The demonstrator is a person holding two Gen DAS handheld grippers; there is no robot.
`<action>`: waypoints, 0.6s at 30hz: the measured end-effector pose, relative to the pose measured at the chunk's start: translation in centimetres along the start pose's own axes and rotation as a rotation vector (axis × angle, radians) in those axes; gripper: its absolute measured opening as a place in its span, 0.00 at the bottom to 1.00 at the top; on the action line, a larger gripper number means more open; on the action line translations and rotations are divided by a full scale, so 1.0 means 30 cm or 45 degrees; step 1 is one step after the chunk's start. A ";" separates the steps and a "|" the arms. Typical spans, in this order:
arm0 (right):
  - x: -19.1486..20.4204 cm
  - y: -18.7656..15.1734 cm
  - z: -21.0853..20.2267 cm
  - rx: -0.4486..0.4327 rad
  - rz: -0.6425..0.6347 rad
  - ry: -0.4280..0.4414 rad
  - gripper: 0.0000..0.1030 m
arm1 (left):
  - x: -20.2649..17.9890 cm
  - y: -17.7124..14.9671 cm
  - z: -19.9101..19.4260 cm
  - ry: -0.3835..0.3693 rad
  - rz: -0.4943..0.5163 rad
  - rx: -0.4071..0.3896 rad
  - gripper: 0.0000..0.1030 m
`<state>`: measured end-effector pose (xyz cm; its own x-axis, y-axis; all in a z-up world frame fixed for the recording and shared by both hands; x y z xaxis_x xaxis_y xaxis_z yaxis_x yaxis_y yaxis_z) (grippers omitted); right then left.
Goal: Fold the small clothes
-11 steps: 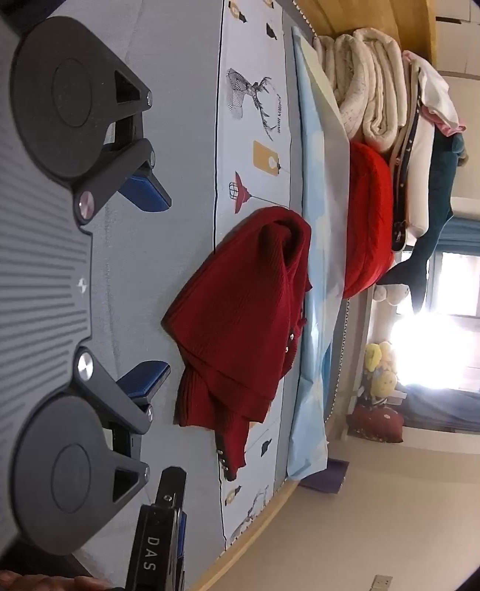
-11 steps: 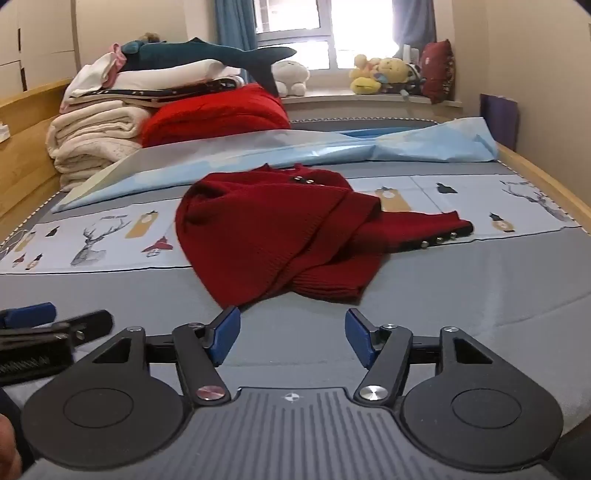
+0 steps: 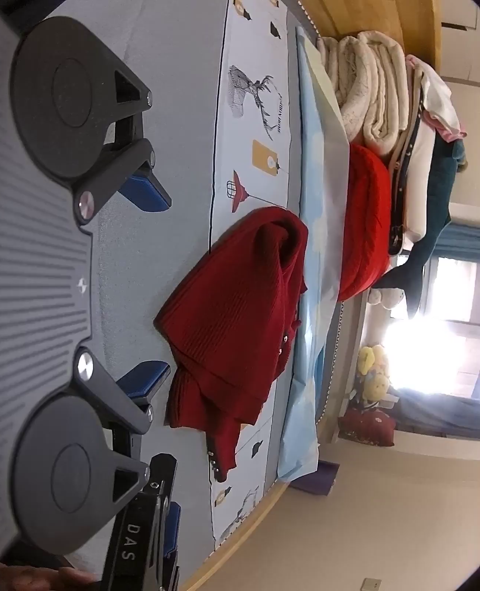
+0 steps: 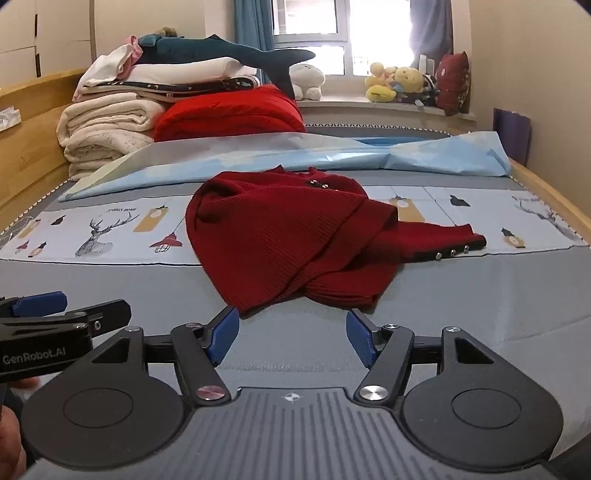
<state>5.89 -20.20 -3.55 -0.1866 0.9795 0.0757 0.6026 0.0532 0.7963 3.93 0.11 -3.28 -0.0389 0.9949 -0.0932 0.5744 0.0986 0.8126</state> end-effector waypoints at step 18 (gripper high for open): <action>0.032 -0.002 -0.005 -0.057 -0.049 -0.031 0.66 | -0.025 -0.002 0.030 -0.046 0.002 0.010 0.85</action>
<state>5.55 -19.29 -3.42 -0.1896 0.9814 0.0303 0.5601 0.0827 0.8243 4.67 -0.67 -3.77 -0.0082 0.9936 -0.1129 0.5806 0.0966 0.8085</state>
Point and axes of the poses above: each gripper's, at about its wrist camera, not at the fingertips, and z roughly the way its jaws point, x to its left, y to its top, the point moved 5 cm from there along z, roughly the way its jaws point, and after that the axes turned 2 degrees about x, right-handed, at the moved point
